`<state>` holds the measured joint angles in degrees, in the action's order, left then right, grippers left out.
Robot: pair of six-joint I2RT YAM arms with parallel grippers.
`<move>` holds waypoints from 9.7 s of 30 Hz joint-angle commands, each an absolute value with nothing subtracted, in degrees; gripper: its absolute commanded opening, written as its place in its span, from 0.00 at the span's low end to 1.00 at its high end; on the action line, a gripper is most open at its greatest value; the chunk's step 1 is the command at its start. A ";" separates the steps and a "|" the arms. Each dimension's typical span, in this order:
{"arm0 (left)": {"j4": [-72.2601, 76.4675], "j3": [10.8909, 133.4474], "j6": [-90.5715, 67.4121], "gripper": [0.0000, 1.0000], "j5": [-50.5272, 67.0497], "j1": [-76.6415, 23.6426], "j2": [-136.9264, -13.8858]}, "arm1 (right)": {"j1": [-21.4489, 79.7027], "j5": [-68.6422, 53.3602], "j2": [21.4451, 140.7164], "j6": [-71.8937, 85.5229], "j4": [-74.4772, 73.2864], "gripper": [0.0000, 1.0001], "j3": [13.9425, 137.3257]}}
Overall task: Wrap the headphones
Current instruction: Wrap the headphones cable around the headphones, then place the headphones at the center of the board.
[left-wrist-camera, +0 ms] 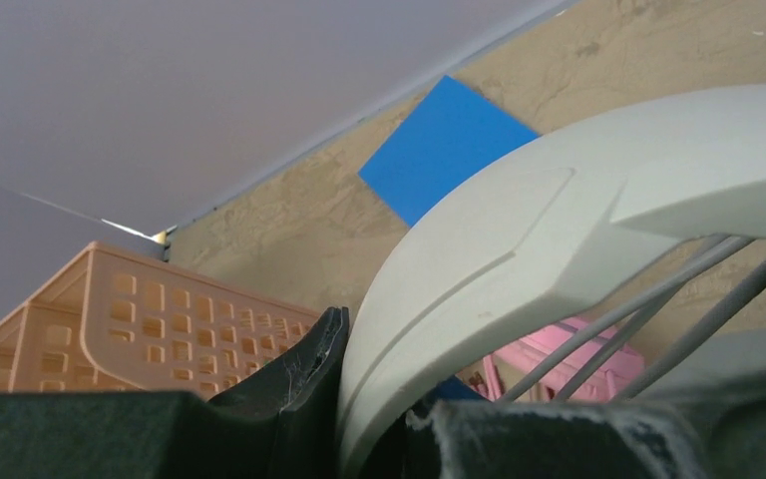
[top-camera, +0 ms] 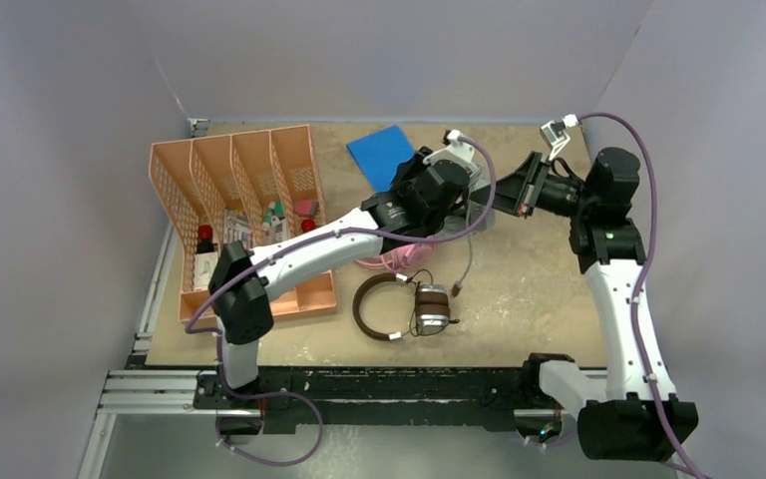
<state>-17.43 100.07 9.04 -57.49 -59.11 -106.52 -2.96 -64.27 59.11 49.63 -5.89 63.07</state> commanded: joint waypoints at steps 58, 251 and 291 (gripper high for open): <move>-48.25 126.04 -46.96 0.00 -14.83 -41.06 -103.76 | 25.74 -33.25 68.28 -44.97 -32.50 0.58 84.28; -19.73 107.19 -35.28 0.13 -15.52 -55.20 -135.05 | -21.45 -9.75 56.81 19.31 -13.45 0.98 53.94; -39.30 136.32 -30.40 0.69 -8.54 -50.55 -112.77 | -3.60 -23.49 51.02 8.57 -34.59 0.99 86.77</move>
<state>-35.83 126.76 -33.65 -11.25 -51.11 -125.73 -3.79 -19.77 54.43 11.11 -34.06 82.24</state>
